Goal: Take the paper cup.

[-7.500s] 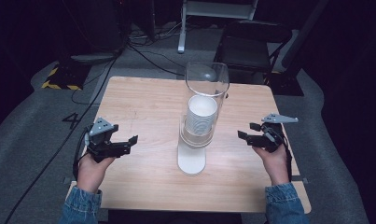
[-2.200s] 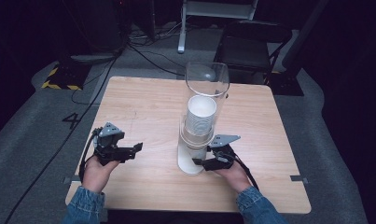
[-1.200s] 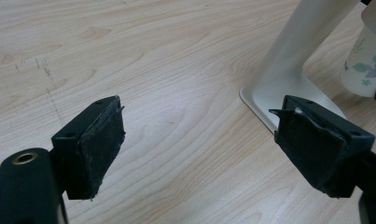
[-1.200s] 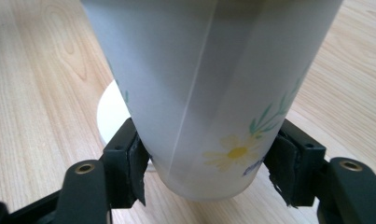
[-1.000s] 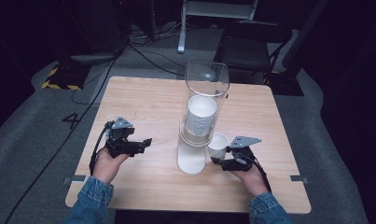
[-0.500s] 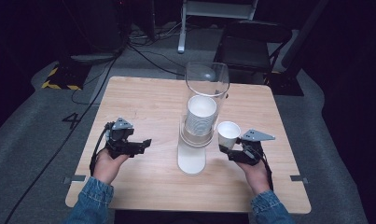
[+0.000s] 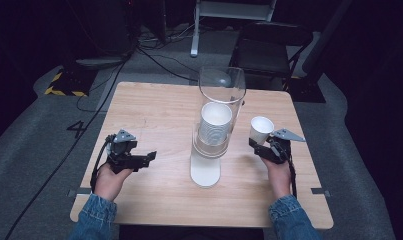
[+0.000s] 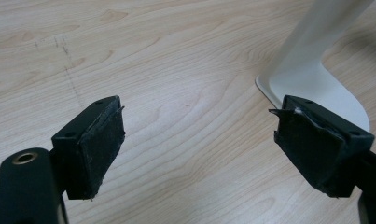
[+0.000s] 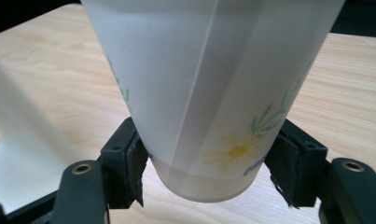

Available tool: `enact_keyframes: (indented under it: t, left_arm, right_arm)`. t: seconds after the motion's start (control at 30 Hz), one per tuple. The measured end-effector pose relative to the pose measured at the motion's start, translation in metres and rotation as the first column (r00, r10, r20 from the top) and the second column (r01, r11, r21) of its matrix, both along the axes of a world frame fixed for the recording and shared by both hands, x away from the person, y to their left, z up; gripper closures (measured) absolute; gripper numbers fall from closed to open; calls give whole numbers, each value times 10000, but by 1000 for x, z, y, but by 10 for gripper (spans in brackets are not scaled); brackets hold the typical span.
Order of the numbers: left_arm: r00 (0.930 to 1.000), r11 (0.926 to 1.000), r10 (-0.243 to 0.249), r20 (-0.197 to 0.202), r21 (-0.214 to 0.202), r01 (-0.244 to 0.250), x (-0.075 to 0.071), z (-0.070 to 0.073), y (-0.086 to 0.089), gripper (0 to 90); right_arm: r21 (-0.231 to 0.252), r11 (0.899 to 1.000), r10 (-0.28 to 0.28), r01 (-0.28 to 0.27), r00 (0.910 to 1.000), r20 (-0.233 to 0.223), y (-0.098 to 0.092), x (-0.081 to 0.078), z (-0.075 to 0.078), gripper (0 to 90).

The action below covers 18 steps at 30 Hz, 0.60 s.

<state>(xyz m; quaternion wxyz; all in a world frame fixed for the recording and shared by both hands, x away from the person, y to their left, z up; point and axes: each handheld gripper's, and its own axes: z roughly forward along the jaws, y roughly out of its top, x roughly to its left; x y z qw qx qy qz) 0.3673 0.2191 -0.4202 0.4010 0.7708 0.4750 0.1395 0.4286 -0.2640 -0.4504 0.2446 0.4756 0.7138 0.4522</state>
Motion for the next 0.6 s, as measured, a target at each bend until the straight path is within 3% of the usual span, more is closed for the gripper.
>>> enact_keyframes:
  t: [0.3, 0.6]
  left_arm:
    - [9995, 9996, 295, -68, -7, -295, -7, -2, 9, 156]
    - [9985, 9985, 539, -83, -17, -539, -12, -4, 16, 157]
  right_arm:
    - [-641, 9973, -382, 364, 9989, -265, -13, 21, -15, 353]
    - [-762, 9971, -117, 49, 9959, -896, -19, 41, -29, 350]
